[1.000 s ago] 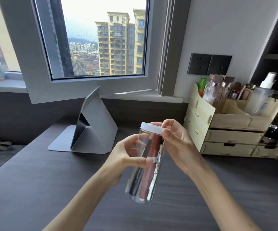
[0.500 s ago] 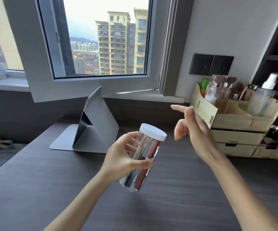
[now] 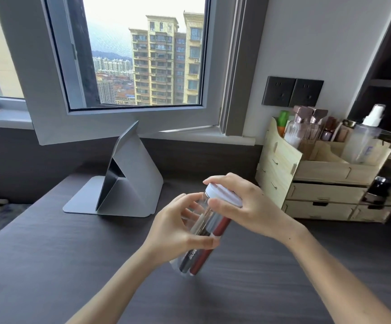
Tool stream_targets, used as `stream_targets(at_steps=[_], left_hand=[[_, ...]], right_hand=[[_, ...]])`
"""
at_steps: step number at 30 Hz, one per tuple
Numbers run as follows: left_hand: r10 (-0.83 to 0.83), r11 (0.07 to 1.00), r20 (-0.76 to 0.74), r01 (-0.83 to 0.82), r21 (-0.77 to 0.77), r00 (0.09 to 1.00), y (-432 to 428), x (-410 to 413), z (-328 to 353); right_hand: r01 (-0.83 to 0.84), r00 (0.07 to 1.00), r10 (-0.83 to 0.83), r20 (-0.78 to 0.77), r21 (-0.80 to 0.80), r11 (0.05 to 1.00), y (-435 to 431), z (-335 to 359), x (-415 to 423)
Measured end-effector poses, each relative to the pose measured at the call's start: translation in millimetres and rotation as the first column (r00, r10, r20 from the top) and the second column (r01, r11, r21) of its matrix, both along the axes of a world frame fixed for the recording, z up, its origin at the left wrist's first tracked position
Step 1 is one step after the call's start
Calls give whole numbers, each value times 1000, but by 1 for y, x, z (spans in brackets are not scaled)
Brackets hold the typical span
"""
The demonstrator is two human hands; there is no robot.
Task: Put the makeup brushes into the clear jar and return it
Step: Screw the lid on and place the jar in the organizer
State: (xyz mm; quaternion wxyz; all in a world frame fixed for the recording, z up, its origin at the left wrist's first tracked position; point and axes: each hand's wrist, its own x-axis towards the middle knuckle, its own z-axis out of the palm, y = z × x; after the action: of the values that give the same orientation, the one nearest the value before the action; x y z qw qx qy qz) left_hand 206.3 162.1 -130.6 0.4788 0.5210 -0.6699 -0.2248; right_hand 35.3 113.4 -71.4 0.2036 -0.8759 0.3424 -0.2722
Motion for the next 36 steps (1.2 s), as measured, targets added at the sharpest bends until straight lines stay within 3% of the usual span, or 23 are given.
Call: stream_targets(at_steps=[9, 15, 17, 19, 22, 25, 28, 30, 33, 36], left_hand=[[96, 988, 0, -95, -121, 995, -5, -23, 0], [212, 953, 23, -202, -225, 977, -12, -50, 2], [248, 932, 49, -224, -286, 968, -19, -56, 10], [249, 923, 29, -228, -310, 968, -29, -63, 25], [141, 944, -70, -155, -292, 988, -48, -82, 55], [-39, 975, -201, -6, -220, 979, -73, -107, 80], [-204, 968, -310, 145, -205, 929, -101, -130, 100], [-231, 943, -211, 165, -289, 950, -112, -149, 112], [-196, 907, -14, 176, -384, 981, -126, -179, 130], [-216, 920, 99, 237, -312, 971, -149, -196, 140]], right_hand=[[319, 946, -318, 57, -316, 894, 6, 2, 10], [486, 870, -474, 134, -389, 783, 5, 5, 9], [472, 881, -428, 201, -327, 819, 2, 8, -1], [403, 884, -358, 300, -106, 909, -1, 13, -17], [250, 818, -290, 497, 147, 957, -3, 21, -43], [169, 662, -270, 699, 212, 963, -10, 30, -77], [228, 663, -279, 694, 168, 959, -20, 40, -107], [292, 683, -273, 677, 90, 952, -30, 49, -119], [419, 613, -288, 736, 6, 908, -48, 64, -136], [522, 581, -323, 747, -37, 852, -68, 71, -156]])
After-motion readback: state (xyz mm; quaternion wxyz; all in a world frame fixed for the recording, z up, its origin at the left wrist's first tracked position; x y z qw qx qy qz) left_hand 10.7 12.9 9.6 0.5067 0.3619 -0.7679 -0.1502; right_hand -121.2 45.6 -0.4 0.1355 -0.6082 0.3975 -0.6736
